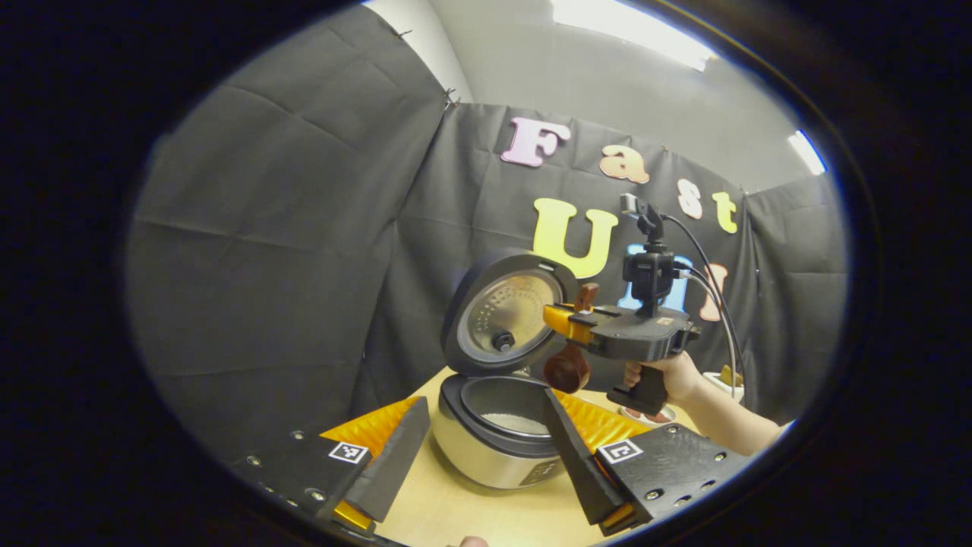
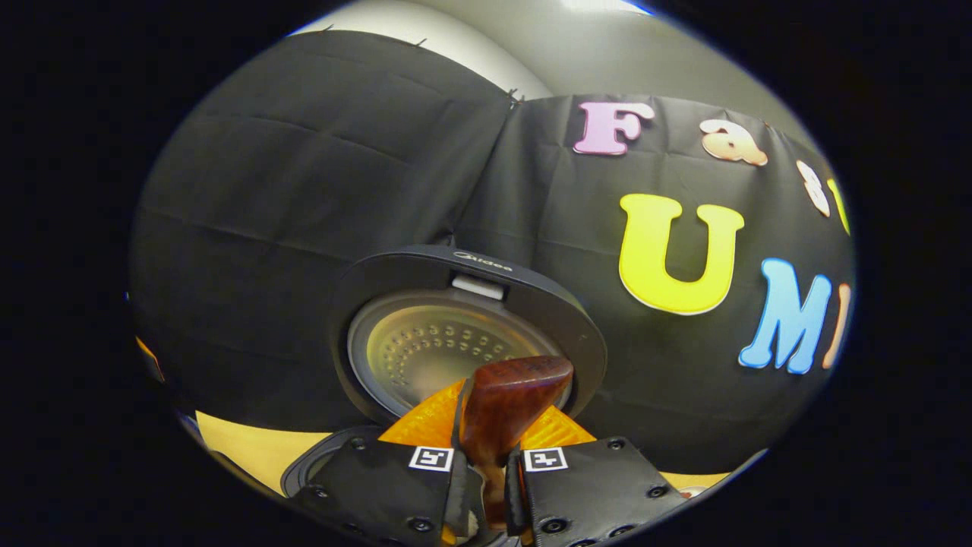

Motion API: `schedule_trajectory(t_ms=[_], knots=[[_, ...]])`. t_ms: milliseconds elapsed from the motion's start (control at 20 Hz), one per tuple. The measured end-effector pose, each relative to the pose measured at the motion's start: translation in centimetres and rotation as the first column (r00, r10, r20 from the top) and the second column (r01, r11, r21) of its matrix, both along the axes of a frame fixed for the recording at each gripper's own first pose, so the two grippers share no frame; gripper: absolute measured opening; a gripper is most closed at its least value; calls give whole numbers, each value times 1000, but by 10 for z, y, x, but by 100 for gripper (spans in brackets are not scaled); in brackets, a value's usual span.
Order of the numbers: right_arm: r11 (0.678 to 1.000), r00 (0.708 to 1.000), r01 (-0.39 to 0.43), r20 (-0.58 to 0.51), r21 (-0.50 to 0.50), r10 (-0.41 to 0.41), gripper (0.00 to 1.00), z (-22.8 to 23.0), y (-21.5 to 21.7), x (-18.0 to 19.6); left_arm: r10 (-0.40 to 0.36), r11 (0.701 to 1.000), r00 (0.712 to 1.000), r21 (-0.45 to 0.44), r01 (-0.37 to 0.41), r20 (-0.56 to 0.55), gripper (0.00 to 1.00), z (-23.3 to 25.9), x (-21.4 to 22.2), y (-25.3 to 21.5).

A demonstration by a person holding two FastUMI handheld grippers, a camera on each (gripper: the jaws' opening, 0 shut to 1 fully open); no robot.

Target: Close the left gripper, press the button to open the rice cooker; take a wooden spoon from the chopstick holder with the right hand, scoop a spoonful of rice and pour it into the rice cooker, then put the wooden spoon back into the chopstick holder.

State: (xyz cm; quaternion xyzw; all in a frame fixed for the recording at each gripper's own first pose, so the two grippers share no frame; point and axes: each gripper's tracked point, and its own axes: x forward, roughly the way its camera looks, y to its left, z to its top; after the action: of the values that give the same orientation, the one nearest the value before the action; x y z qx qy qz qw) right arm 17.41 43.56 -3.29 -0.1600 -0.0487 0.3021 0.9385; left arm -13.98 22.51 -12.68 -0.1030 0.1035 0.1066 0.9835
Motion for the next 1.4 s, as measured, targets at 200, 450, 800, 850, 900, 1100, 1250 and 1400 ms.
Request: schedule_trajectory(t_ms=[200, 450, 800, 850, 900, 1100, 1250, 1400], knots=[[1000, 1000, 13, 2, -2, -13, 20, 8, -15, -14, -18, 1000, 1000, 19, 18, 13, 92, 9, 2, -7], [987, 995, 31, -99, 160, -16, 19, 45, -66, -35, -48, 998, 998, 46, 46, 38, 93, 22, 7, -26], [923, 987, 122, -140, 366, -76, 18, 94, -194, -74, -115, 992, 992, 51, 112, 56, 94, 25, 24, -73], [913, 985, 148, -137, 380, -102, 17, 97, -217, -77, -133, 990, 989, 43, 131, 57, 94, 24, 29, -85], [903, 982, 173, -138, 393, -128, 22, 98, -235, -80, -152, 988, 987, 36, 150, 57, 93, 22, 34, -95], [860, 958, 284, -168, 425, -234, 20, 90, -320, -92, -215, 977, 975, 29, 213, 57, 94, 22, 46, -135], [813, 924, 381, -197, 439, -327, 20, 72, -391, -98, -255, 967, 964, 35, 253, 71, 94, 26, 54, -163], [755, 888, 460, -258, 467, -381, 20, 50, -450, -105, -256, 967, 962, 36, 254, 93, 94, 30, 61, -184]])
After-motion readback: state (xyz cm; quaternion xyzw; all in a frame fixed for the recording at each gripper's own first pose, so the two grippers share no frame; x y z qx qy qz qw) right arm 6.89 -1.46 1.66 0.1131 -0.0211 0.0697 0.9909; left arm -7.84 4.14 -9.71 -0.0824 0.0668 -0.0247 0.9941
